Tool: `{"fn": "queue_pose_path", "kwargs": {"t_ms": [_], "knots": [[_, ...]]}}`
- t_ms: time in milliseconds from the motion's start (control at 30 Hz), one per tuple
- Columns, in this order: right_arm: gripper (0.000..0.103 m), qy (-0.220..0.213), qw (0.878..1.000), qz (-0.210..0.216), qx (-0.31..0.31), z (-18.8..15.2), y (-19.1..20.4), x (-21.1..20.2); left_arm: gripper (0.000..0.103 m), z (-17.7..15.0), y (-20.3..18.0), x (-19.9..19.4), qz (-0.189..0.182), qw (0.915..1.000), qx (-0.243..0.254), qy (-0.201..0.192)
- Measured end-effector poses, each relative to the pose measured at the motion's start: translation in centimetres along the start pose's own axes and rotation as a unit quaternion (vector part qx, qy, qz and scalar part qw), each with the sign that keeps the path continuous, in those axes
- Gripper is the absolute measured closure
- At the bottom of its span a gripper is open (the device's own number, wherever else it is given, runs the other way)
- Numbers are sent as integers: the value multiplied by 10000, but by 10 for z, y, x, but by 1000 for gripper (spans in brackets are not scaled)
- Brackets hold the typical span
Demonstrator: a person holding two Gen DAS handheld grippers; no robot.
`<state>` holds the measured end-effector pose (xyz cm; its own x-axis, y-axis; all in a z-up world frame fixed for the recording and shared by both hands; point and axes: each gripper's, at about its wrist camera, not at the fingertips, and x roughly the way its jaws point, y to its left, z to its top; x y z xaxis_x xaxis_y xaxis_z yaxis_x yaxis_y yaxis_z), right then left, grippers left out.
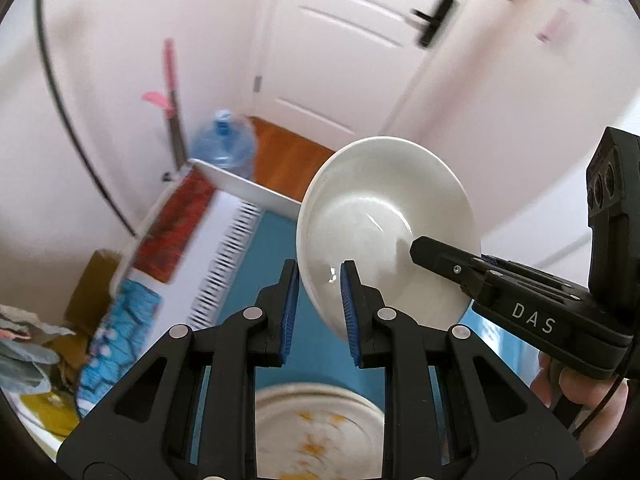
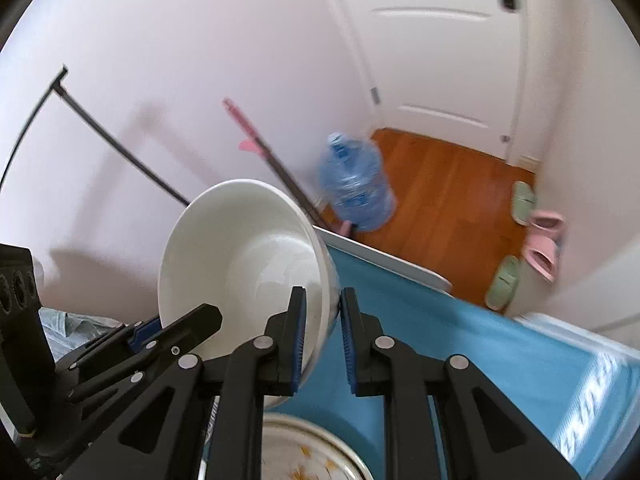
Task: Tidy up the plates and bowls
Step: 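Carry the white bowl, lower it into the cream bowl, open grippers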
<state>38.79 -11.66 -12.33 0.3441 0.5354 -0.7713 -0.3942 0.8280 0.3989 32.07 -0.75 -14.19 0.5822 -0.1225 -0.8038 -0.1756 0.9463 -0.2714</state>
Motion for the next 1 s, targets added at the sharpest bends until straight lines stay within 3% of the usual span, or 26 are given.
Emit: {"fn": "queue_pose_path", "kwargs": {"t_ms": [300,533,767,1000], "knots": [[87,-430,9931,-702,836,-90,-69,-98,84,-67,-111,-15,-720,9928,884,371],[87,-633,9765,-1128,1724,-157,-115,-149,84,-109,-178,-9,-1202,9747,1670,870],[87,-652,9567,-1362,2488,-212,-144,-163,84,-148,-217,8,-1401,9520,2290,1472],[87,-428,9484,-1399,2812,-248,-156,-153,84,-172,-226,28,-1235,9386,2652,1829]]}}
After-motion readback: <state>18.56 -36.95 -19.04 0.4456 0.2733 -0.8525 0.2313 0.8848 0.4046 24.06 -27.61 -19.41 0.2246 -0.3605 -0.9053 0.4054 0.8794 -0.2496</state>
